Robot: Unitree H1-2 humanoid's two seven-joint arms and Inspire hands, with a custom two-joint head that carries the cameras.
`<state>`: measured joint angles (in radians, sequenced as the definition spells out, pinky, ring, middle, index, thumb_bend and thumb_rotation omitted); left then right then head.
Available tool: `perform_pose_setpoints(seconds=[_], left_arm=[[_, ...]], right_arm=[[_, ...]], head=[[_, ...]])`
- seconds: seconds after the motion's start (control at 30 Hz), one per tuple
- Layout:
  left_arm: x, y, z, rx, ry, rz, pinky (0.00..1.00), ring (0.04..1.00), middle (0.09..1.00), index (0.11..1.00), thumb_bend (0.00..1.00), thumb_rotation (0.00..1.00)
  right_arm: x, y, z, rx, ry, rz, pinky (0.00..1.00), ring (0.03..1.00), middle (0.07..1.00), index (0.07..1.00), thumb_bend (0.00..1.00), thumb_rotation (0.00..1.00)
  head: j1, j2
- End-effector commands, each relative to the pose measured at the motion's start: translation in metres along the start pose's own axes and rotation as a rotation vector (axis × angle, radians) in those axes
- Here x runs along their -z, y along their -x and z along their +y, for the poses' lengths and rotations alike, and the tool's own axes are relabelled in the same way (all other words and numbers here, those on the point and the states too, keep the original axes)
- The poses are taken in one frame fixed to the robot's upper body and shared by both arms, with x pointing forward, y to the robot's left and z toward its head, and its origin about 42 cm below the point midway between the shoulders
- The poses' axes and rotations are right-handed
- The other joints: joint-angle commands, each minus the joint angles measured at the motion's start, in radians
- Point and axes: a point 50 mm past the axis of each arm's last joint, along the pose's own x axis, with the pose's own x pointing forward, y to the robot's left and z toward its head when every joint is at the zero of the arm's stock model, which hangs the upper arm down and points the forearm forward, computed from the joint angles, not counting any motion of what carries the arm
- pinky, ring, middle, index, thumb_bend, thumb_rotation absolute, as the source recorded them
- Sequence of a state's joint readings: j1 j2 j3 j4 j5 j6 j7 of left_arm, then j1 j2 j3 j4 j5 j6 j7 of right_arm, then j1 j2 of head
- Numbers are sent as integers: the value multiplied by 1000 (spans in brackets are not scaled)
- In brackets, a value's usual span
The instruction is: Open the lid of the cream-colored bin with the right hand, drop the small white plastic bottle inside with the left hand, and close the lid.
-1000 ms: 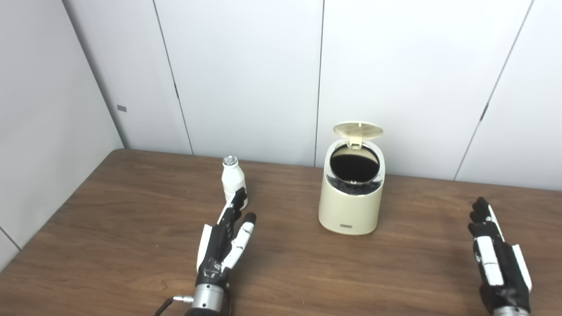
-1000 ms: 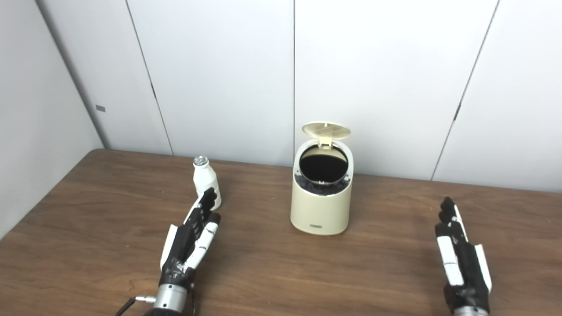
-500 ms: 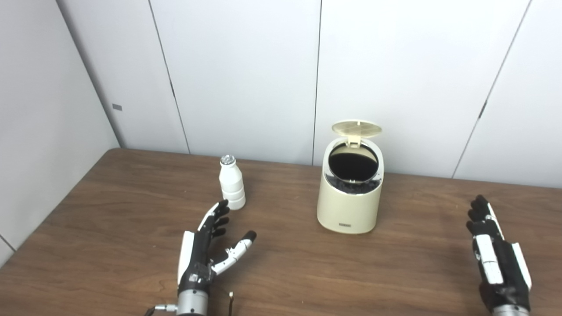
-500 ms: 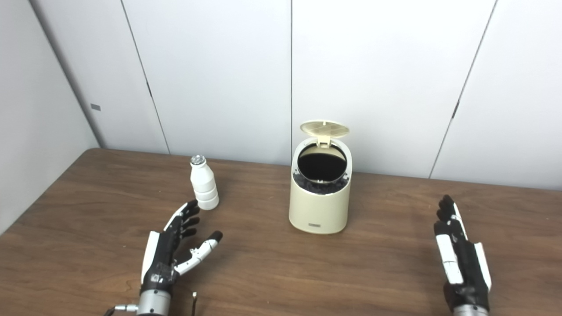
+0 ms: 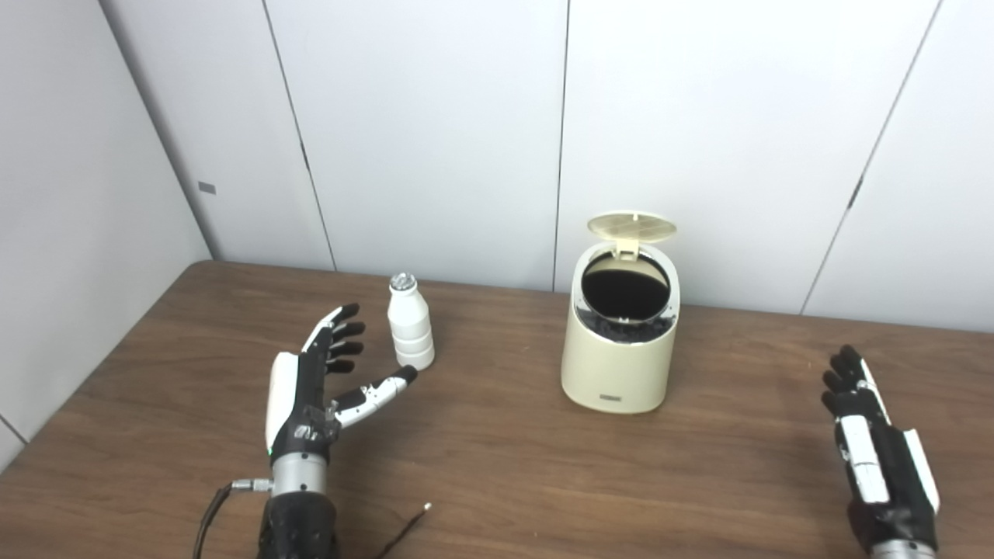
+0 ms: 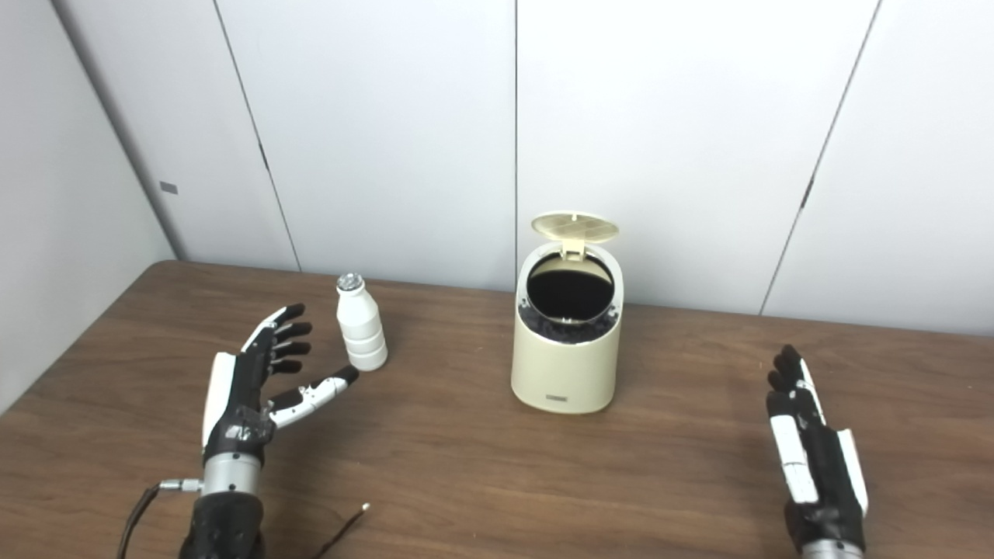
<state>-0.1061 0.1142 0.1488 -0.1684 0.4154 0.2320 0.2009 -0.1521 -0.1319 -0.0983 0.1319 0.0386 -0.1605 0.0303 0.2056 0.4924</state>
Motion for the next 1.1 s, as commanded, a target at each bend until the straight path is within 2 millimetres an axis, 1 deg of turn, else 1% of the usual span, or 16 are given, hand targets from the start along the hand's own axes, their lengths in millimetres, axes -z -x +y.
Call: perform_pose_setpoints(seconds=[0.0,0.03,0.13,0.27,0.37,0.5,0.6,0.73,0.77,0.93,1.07], left_arm=[[-10,-17,6,-40,-60,-38,656,775,833,853,821,181],[-9,-21,6,-37,-81,-30,663,795,850,852,827,188],[-7,-31,6,-25,-129,-23,630,785,858,857,842,199],[-7,-48,7,16,-195,-14,731,881,909,888,879,247],[-8,-62,7,50,-251,-5,759,912,938,900,903,273],[-12,-78,6,76,-297,-21,706,882,933,910,950,272],[-14,-87,5,92,-293,-28,714,887,935,923,961,256],[-18,-97,2,114,-286,-43,721,874,906,927,965,220],[-20,-99,1,117,-287,-46,721,870,901,927,963,216],[-25,-103,-5,123,-287,-61,729,866,884,916,956,208],[-29,-105,-10,127,-296,-78,697,843,868,897,949,207]], right_arm=[[22,22,6,2,-11,80,956,966,975,971,584,863],[22,22,7,1,-8,80,949,962,972,969,583,868],[22,22,7,0,-15,79,956,966,972,968,591,869],[22,22,6,1,-14,79,957,966,971,969,601,870],[22,23,7,2,1,81,948,961,970,969,596,882],[22,22,7,6,-3,76,942,959,968,968,583,874],[23,22,6,8,-3,78,952,963,969,970,593,865],[24,23,5,14,12,86,941,957,965,967,593,873],[24,23,6,16,11,88,932,954,962,965,592,880],[24,23,7,22,3,92,950,961,966,968,577,868],[24,23,8,22,3,99,952,962,966,970,579,879]], head=[[0,2],[-1,3],[-3,4],[-3,4],[-3,7],[-4,9],[-7,8],[-11,9],[-12,10],[-14,12],[-16,16]])
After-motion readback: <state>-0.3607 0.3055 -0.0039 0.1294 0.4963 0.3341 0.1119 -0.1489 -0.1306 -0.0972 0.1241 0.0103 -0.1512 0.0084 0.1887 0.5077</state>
